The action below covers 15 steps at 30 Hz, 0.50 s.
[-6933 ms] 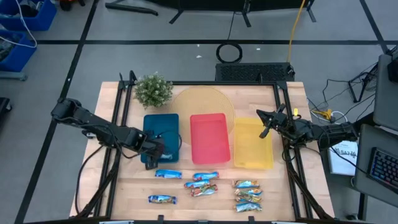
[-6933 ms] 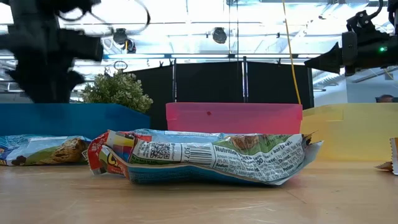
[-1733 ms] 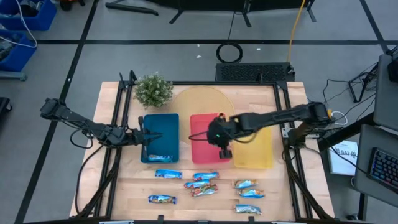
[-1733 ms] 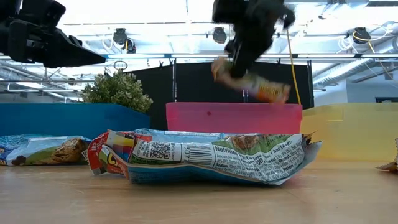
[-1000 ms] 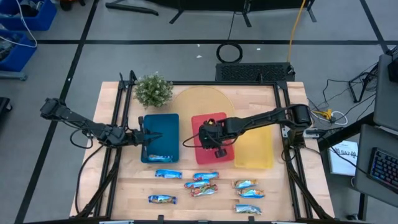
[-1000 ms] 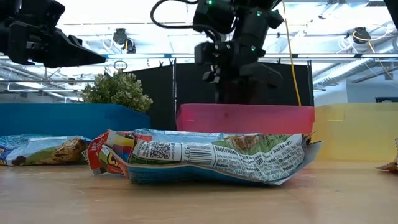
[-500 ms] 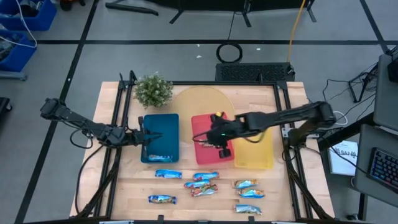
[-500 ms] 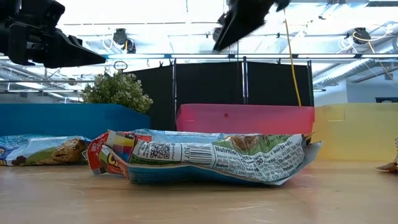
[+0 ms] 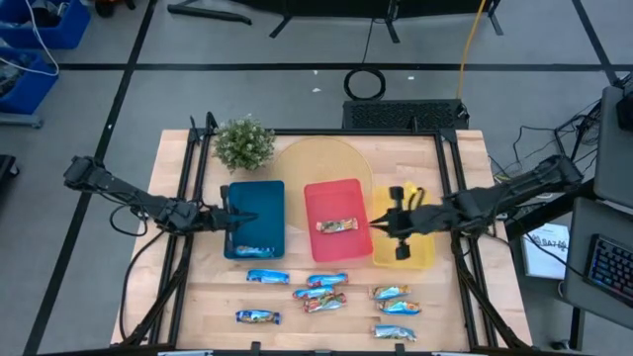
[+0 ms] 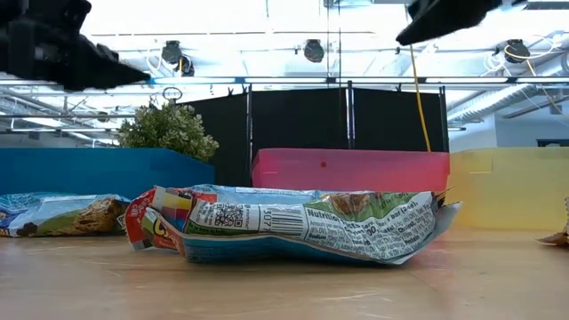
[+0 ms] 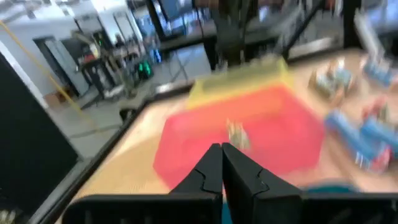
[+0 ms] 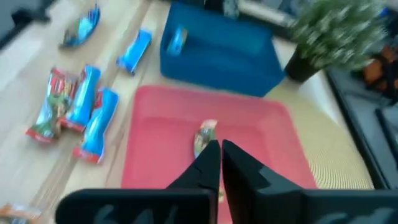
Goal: Pick and place Granola Bars by type
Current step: Put the red granola bar into the yellow bin
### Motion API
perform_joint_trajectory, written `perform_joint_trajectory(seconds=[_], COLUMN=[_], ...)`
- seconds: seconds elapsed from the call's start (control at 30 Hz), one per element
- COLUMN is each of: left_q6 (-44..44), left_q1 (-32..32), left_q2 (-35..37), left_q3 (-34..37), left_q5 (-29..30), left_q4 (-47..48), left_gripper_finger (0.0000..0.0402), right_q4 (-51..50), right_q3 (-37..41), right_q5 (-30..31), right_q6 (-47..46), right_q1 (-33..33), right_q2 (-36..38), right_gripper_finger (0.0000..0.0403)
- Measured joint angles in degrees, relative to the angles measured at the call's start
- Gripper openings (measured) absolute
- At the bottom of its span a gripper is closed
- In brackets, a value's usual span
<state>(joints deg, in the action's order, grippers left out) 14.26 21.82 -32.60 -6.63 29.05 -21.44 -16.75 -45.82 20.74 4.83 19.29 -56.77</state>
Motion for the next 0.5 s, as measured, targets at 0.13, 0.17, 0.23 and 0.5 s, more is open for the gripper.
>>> perform_joint_trajectory(seconds=[0.13, 0.17, 0.23, 0.5], left_q6=[-0.8, -1.1, -1.2, -0.6], left_q1=[0.0, 0.0, 0.0, 0.0], left_q2=[0.0, 0.0, 0.0, 0.0], left_q3=[0.0, 0.0, 0.0, 0.0], left_q5=[-3.7, -4.3, -5.0, -3.3], left_q4=[-5.7, -6.2, -6.2, -5.7], left_gripper_finger=[0.0009, 0.0014, 0.0025, 0.0031], right_q4=[10.2, 12.6, 17.1, 22.8], right_q3=[11.2, 13.5, 17.3, 22.2], right_q5=[0.3, 0.4, 0.5, 0.6], right_q6=[1.6, 1.9, 2.6, 2.1], right_q1=[-0.2, -0.4, -1.1, -2.5], right_q2=[7.0, 8.4, 10.3, 9.7], right_gripper_finger=[0.0006, 0.0005, 0.0001, 0.0001])
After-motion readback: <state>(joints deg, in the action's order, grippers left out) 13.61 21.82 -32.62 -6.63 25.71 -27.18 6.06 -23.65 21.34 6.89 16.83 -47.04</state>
